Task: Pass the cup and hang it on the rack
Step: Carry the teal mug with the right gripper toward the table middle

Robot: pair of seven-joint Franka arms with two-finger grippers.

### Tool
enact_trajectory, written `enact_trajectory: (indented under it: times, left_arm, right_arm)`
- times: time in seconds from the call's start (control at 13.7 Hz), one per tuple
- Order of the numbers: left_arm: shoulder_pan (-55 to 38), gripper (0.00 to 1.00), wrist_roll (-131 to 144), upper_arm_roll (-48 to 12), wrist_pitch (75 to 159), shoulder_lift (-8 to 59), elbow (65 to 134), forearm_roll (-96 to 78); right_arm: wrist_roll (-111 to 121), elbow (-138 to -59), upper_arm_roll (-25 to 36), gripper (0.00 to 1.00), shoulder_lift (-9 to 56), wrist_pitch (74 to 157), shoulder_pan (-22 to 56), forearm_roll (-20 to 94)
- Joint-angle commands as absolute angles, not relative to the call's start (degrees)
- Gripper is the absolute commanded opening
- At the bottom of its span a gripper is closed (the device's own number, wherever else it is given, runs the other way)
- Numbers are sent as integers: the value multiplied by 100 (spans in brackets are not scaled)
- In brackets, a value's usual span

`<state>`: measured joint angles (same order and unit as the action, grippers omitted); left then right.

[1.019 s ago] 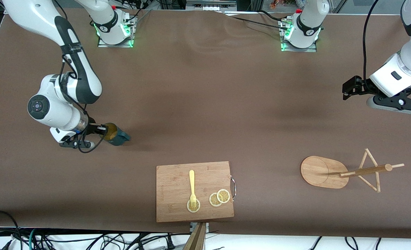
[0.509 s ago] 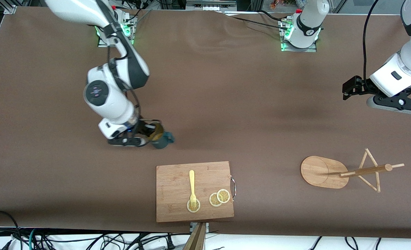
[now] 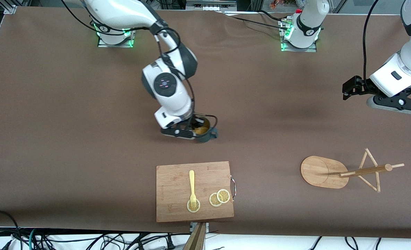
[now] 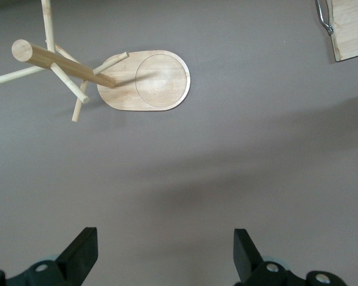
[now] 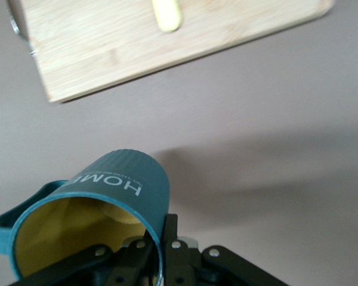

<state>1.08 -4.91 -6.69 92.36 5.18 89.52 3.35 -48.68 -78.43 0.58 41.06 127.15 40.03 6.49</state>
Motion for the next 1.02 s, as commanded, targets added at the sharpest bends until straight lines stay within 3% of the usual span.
enact_trajectory:
  times: [0.0, 0.95]
  left_arm:
    - [114, 100, -563, -659, 9220, 589, 8798, 193]
    - [97, 100, -571, -659, 9220, 589, 8798, 202]
  right_arm:
    - [-5369, -6883, 141, 0, 4745, 12568, 4358, 642]
    - [-6302, -6293, 158, 0, 5344, 13025, 5334, 642]
